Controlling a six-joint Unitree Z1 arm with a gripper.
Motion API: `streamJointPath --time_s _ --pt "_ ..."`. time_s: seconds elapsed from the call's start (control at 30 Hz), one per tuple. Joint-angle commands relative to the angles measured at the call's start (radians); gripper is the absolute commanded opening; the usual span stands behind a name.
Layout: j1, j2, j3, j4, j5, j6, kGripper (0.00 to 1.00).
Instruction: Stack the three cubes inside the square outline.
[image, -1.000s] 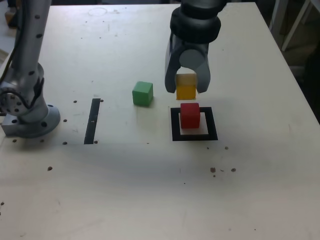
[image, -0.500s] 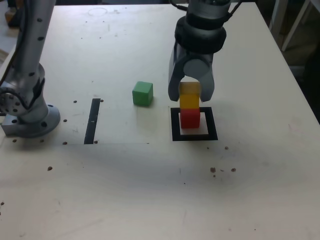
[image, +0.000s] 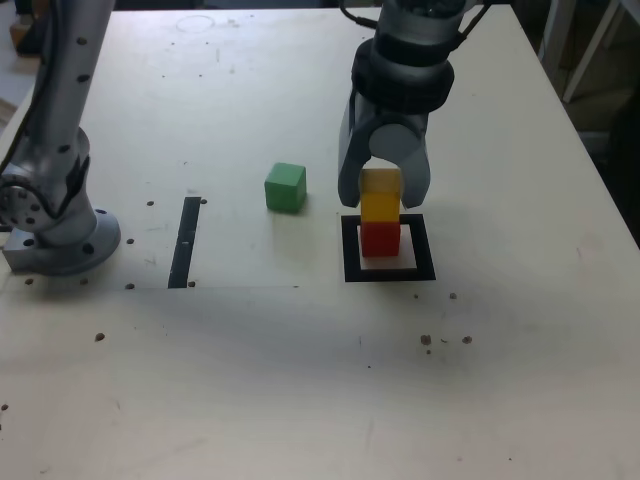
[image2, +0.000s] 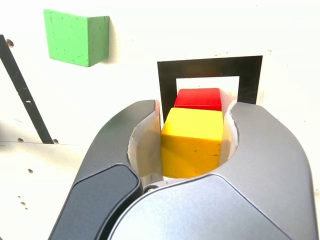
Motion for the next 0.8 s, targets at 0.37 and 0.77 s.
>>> streamJointPath --time_s 0.37,0.77 --pt "-0.012 -0.017 0.019 -0.011 0.005 -0.001 0.99" --pt "0.015 -0.172 0.139 -0.011 0.096 -0.014 1.00"
